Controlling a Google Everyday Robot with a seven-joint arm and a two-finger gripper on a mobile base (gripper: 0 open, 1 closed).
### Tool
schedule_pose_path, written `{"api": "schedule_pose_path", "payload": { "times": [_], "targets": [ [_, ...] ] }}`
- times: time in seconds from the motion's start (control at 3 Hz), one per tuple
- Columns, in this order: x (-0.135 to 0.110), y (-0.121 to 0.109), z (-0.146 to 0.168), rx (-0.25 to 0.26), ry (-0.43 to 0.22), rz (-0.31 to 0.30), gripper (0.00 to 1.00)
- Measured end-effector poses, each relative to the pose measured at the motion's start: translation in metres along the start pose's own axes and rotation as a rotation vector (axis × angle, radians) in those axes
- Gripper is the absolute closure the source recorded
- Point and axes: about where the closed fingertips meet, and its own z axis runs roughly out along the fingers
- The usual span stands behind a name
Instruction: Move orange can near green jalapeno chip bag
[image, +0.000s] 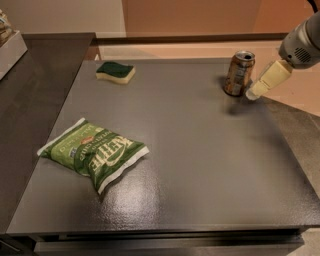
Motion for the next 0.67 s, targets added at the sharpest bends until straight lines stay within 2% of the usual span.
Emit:
{"api": "schedule_pose_path", "payload": {
  "times": [0.33,0.67],
  "targets": [
    [-0.015,-0.021,0.031,-0.016,-0.089,0.062,0.00],
    [-0.026,-0.032,0.046,-0.034,-0.136,0.100,0.00]
  ]
}}
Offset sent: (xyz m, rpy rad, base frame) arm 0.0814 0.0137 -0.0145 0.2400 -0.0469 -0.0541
